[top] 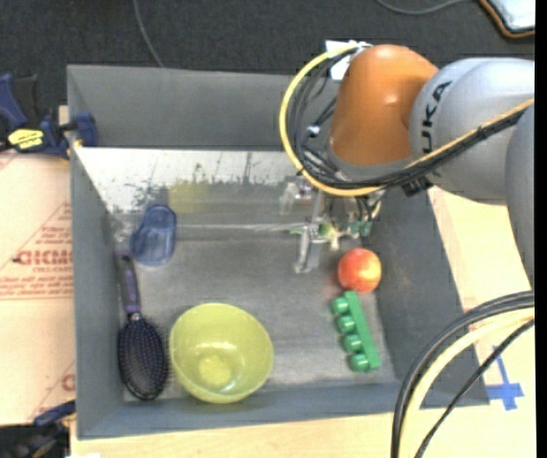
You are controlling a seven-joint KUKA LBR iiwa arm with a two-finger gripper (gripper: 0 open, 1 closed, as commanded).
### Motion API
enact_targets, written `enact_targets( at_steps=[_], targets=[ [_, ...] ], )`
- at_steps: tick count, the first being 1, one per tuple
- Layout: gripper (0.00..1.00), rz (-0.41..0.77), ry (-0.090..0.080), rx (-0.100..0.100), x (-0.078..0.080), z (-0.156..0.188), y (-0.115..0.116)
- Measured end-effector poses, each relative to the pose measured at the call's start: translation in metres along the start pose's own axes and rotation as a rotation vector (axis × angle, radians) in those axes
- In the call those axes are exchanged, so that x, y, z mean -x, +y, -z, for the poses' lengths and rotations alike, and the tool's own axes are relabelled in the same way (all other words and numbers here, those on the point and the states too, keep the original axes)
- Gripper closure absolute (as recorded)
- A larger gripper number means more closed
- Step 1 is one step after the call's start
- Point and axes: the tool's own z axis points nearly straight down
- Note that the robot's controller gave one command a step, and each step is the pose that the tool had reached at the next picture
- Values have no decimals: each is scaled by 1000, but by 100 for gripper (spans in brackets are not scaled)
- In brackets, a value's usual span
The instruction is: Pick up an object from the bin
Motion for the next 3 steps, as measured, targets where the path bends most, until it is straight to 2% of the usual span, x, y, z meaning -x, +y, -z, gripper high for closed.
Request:
enact_targets(
  at_steps=[1,2,3],
  targets=[
    [0,0,-8,0,2,5,0],
    [0,107,-7,-3,10,-98,-103],
    [0,-101,-27,3,13,-35,-66]
  ],
)
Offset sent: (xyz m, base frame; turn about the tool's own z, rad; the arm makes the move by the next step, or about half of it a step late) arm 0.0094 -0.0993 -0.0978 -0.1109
